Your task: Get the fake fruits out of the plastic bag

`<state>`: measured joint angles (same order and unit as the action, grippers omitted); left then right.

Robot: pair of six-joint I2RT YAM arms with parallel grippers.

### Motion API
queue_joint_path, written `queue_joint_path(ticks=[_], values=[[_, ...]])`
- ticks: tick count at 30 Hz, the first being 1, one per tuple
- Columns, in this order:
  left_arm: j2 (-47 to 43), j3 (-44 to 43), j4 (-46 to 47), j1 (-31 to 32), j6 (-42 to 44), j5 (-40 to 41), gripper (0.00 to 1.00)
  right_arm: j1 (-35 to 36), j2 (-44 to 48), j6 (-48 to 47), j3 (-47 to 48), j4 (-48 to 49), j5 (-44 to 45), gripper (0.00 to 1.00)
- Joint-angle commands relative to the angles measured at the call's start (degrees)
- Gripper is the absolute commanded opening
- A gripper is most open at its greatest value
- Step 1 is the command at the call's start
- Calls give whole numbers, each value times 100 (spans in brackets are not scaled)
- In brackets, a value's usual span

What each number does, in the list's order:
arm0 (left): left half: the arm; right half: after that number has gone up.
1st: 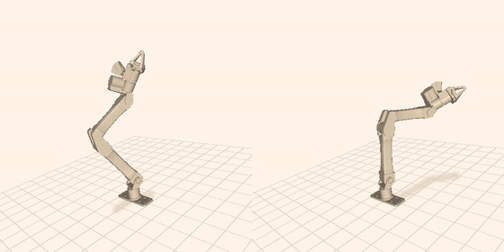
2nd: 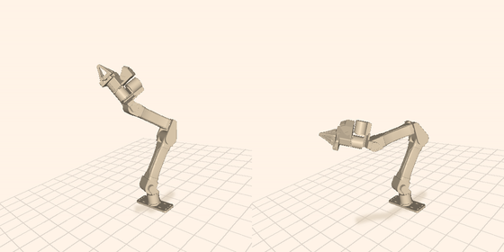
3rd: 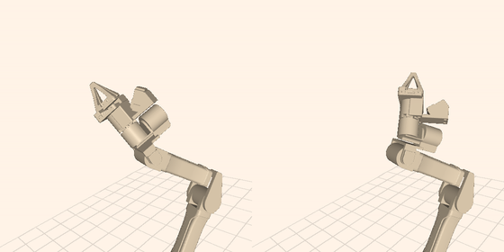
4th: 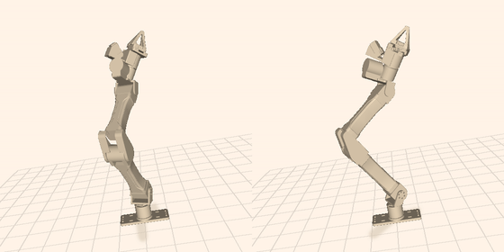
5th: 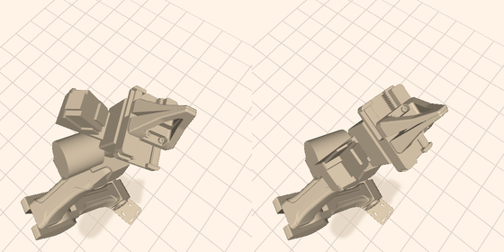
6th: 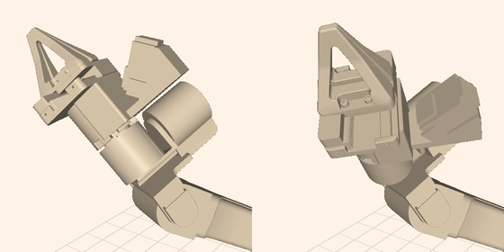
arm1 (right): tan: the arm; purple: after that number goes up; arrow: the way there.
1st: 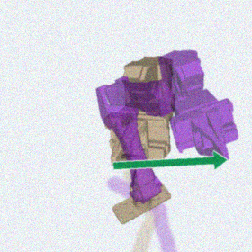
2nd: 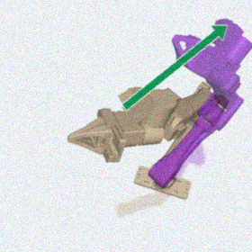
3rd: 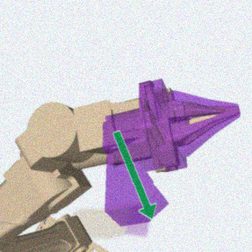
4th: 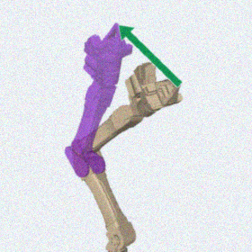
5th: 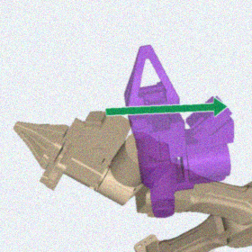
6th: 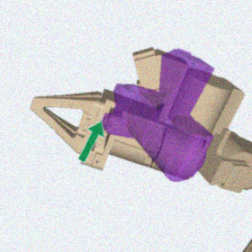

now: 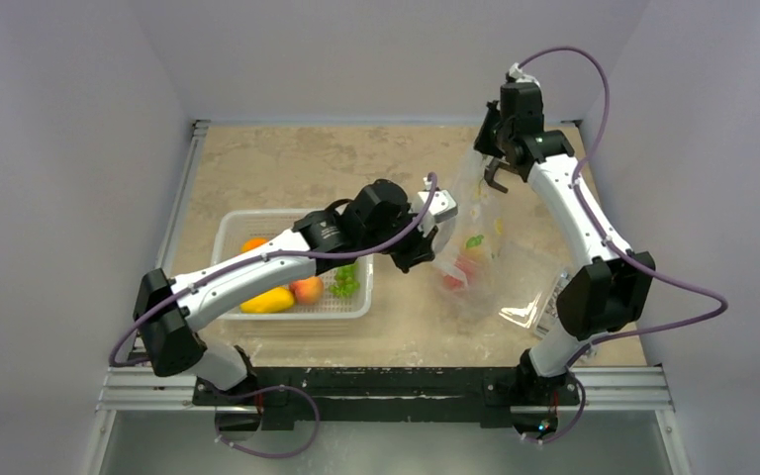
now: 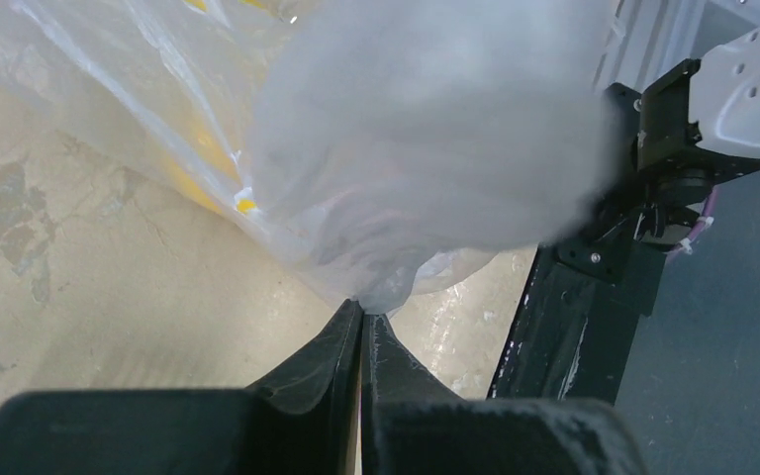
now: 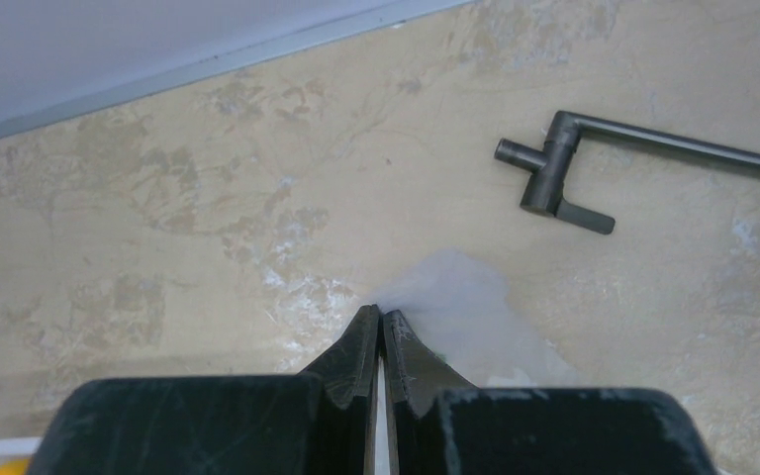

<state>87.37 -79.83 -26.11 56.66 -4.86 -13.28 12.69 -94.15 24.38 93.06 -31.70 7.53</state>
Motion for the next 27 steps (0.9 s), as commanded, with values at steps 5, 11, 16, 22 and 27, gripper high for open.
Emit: queue_joint_path(ticks=[5, 11, 16, 22, 27], values=[[-1129, 827, 1256, 76, 189, -84, 0, -40, -77, 153, 1004, 63, 274, 0], [-1569, 1076, 1569, 84, 284, -237, 0, -43, 246, 218, 955, 699, 31, 0], [-1482, 1073, 1643, 90, 143, -470, 0, -37, -37, 368, 1480, 603, -455, 0], [-902, 941, 1623, 95, -253, -614, 0, -34, -537, 282, 1766, -231, -723, 26], [-674, 757, 1462, 90, -332, -805, 0, -21, -403, 98, 1597, -882, -639, 48]])
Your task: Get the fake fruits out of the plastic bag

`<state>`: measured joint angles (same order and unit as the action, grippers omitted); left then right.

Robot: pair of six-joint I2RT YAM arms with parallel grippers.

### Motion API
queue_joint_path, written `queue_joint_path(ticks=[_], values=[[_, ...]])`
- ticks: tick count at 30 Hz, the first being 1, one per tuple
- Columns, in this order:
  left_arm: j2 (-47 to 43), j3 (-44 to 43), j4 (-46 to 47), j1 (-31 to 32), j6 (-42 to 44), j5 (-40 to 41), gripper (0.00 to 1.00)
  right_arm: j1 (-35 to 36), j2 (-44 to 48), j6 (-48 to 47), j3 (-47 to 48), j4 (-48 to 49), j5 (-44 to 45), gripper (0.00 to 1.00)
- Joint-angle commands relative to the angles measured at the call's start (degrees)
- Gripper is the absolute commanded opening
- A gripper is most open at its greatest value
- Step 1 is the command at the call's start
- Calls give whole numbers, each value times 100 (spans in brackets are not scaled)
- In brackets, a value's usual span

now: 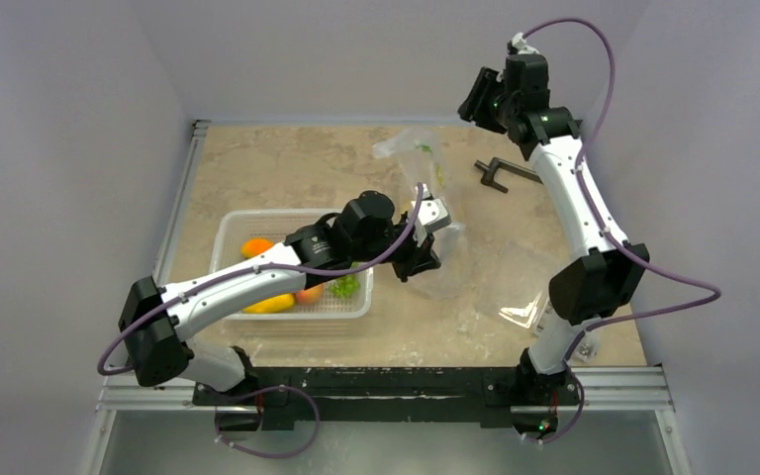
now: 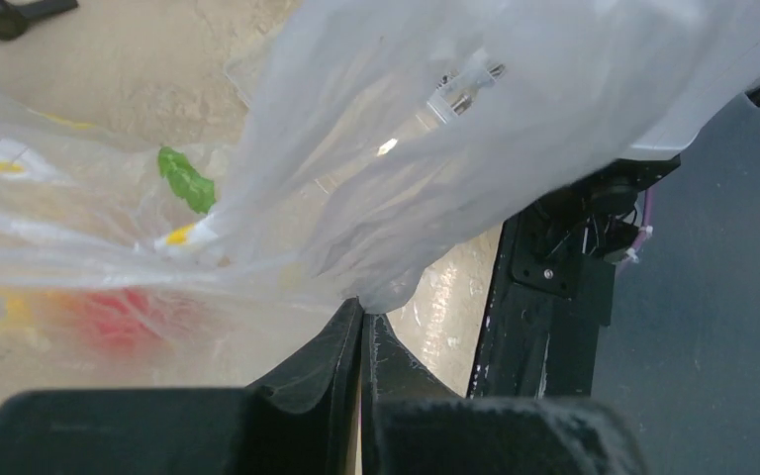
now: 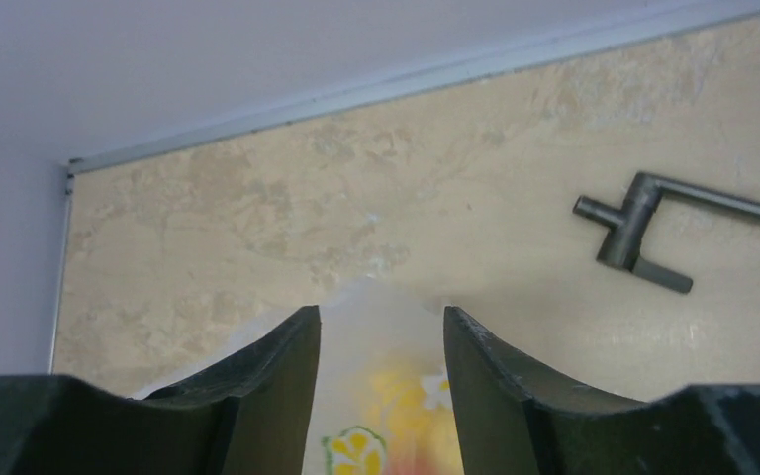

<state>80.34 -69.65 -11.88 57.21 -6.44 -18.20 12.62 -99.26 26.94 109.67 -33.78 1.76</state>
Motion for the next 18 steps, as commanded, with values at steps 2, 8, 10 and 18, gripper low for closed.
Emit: queue_joint_path(ticks=[2, 8, 10, 18], values=[[-14, -236, 67, 36, -162, -280, 0, -9, 501, -183, -534, -565, -35, 57], [-110, -220, 48, 36, -88, -272, 0, 96, 1876, -275, -2156, -12, -470, 90], [-64, -258, -6, 36, -65, -333, 0, 176, 2078, -356, -2462, -115, -831, 96], [-215, -515, -456, 37, 136, -483, 43, 1273, 3060, -265, -3806, 117, -1348, 97]])
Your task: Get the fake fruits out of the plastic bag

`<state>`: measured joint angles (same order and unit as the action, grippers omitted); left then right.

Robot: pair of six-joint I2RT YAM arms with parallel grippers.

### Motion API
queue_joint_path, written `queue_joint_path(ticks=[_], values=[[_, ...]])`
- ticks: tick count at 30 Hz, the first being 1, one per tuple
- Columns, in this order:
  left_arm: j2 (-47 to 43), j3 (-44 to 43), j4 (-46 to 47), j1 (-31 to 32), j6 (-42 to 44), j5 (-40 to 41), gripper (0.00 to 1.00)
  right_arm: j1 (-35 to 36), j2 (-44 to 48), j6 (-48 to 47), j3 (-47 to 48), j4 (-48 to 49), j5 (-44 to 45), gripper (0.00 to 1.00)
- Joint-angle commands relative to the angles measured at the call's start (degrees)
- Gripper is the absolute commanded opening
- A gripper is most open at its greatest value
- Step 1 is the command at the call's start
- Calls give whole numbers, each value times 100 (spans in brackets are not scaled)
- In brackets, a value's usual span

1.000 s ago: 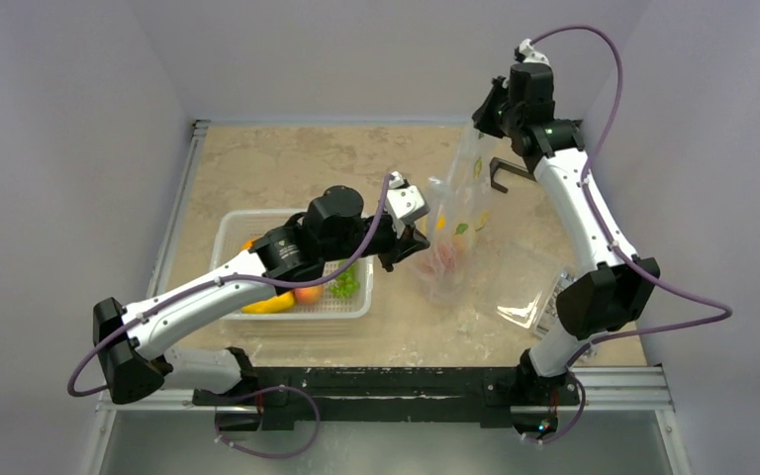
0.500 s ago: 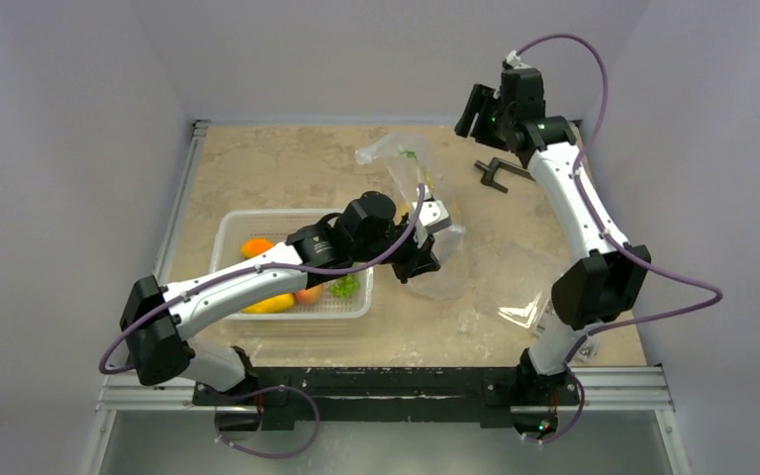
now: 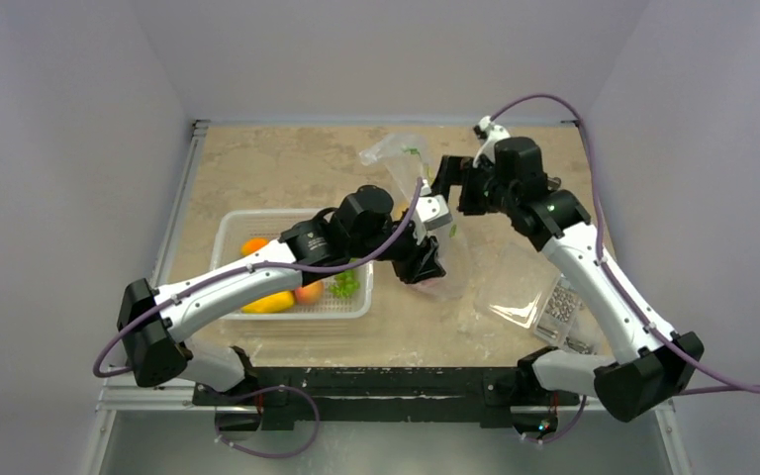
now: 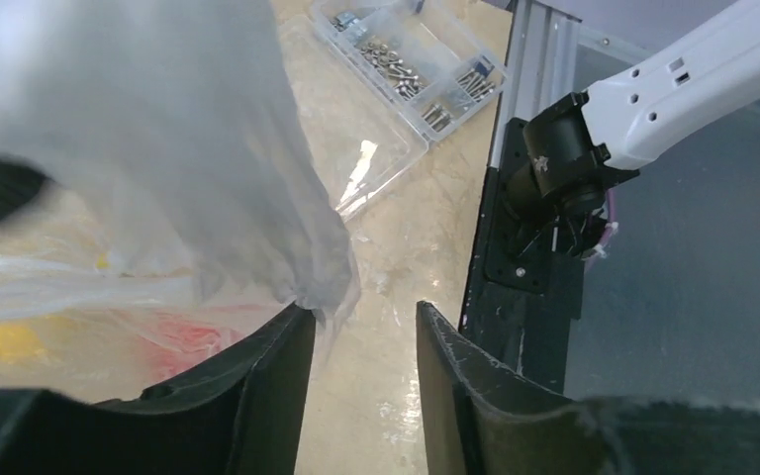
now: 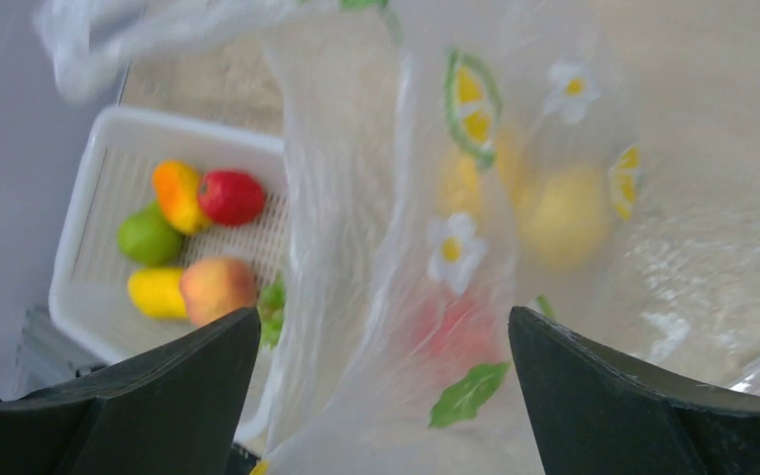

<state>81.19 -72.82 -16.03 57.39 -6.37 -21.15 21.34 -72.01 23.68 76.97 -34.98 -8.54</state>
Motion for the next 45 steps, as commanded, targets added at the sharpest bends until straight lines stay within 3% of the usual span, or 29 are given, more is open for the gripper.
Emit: queue_joint_path(ticks=[1, 2, 4, 5, 7, 9, 12, 15, 19, 20, 21, 24, 26, 33, 36, 41, 45], values=[[-428, -137, -17, 19, 191, -187, 46, 435, 423, 162, -731, 264, -372, 94], [-571, -91, -7, 18, 257, -169, 54, 454, 514, 242, -918, 309, -454, 85], [-855, -23, -12, 14, 360, -105, 90, 553, 720, 424, -1458, 567, -607, 61], [-1018, 20, -4, 10, 382, -68, 99, 625, 814, 507, -1868, 719, -665, 52], [-1333, 144, 63, -2, 416, 129, 100, 777, 957, 649, -2389, 928, -634, 44], [-1597, 306, 189, -65, 414, 340, 100, 903, 1101, 741, -2777, 1060, -478, 41], [-1622, 437, 226, -250, 157, 855, 100, 1046, 1351, 793, -3166, 1324, -203, 45], [-1129, 218, -120, -441, -195, 1036, 99, 1152, 1597, 860, -3432, 1686, -178, 56], [-368, -267, -611, -633, -607, 985, 79, 1175, 1742, 778, -3366, 1806, -29, 67], [-178, -379, -783, -686, -713, 1126, 78, 1178, 1738, 694, -3242, 1694, 96, 71], [-33, -495, -990, -744, -786, 1310, 78, 1175, 1724, 581, -3118, 1549, 217, 76], [186, -678, -1368, -870, -761, 2040, 99, 1175, 1658, 239, -2765, 1234, 609, 84], [141, -665, -1353, -914, -557, 2325, 100, 1175, 1642, 72, -2602, 1251, 872, 88], [-696, -336, -1000, -992, -322, 2315, 100, 1173, 932, -304, -1964, 1689, 1762, 91], [-841, -193, -885, -992, -375, 2155, 100, 1172, 341, -640, -1594, 1793, 1654, 93], [-573, -349, -1031, -997, -544, 1858, 89, 1198, -418, -1070, -1009, 1816, 885, 94], [-491, -367, -1016, -1010, -624, 1725, 88, 1235, -718, -1316, -1034, 1956, 734, 99]])
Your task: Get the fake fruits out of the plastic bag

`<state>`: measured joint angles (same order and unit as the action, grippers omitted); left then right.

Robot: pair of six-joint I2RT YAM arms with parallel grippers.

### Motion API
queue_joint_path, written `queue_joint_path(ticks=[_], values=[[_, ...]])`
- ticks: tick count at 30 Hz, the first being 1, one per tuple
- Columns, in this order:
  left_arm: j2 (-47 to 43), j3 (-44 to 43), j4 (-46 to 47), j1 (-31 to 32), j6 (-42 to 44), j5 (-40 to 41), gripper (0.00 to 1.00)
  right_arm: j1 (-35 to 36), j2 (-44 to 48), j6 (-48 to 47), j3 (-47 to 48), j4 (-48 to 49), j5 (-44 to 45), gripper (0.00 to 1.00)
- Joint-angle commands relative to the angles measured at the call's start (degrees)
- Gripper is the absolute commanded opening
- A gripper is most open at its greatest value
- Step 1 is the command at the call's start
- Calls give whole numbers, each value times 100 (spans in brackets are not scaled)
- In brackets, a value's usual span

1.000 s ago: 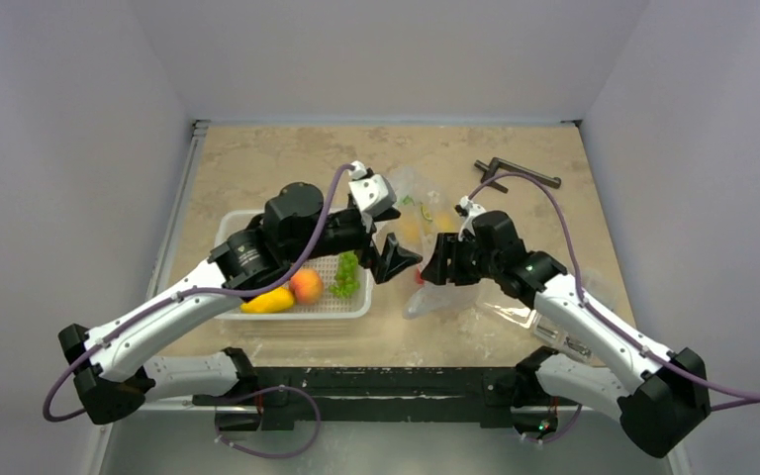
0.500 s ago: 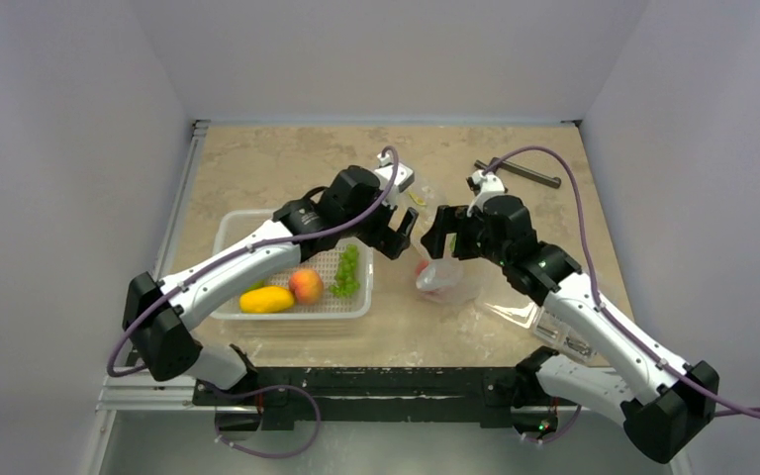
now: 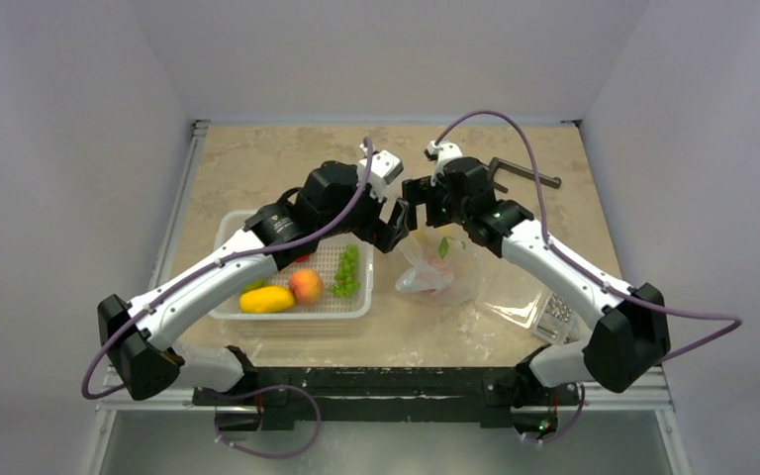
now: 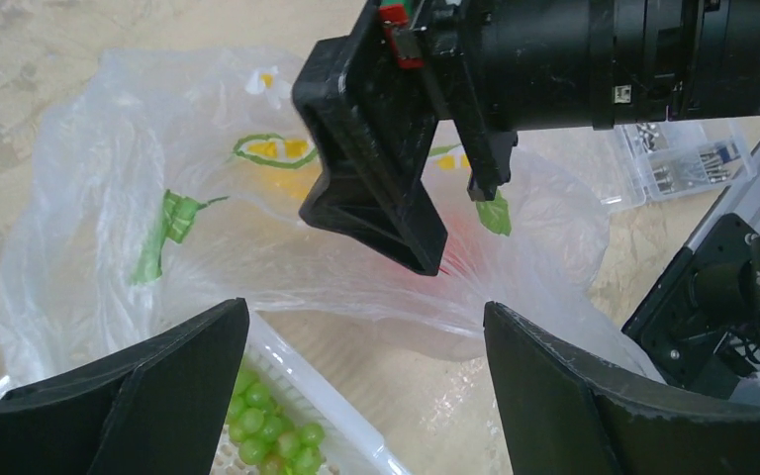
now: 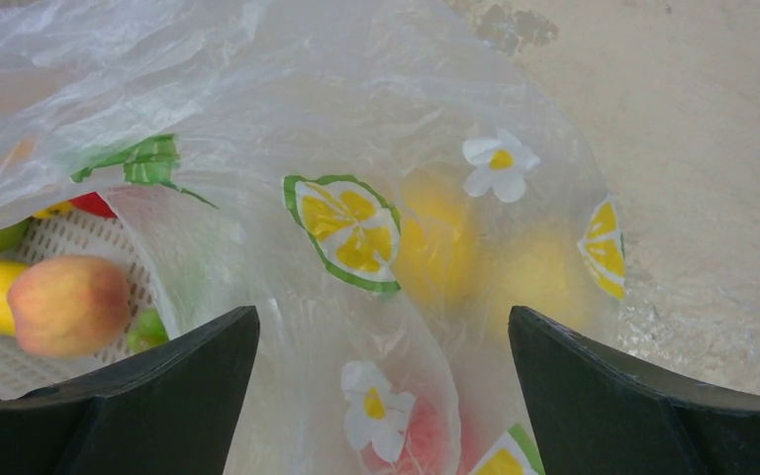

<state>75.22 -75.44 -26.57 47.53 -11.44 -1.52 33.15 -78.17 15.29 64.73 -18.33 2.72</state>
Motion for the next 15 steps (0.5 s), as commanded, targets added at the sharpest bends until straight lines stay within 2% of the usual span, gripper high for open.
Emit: queue_joint_path(ticks=[1, 5, 7, 8, 11, 12, 13, 15], values=[[119, -122, 19, -24, -121, -251, 88, 66, -192, -534, 177, 305, -462, 99], [75, -156, -16, -111, -136, -285, 89, 93, -425, -759, 90, 562, -362, 99], [66, -155, -22, -136, -162, -307, 88, 92, -483, -694, 85, 719, -54, 92], [51, -149, -34, -134, -190, -333, 87, 92, -502, -647, 122, 747, 9, 83], [-62, 53, 165, -137, -543, -591, 82, 91, -380, -452, 118, 916, 8, 45], [-101, 161, 323, -127, -698, -716, 80, 90, -317, -384, 96, 953, -26, 36], [-132, 287, 479, -129, -844, -820, 77, 94, -241, -324, 104, 950, -79, 28], [-92, 480, 778, -129, -1174, -1040, 72, 98, -110, -226, 95, 975, -248, 19]])
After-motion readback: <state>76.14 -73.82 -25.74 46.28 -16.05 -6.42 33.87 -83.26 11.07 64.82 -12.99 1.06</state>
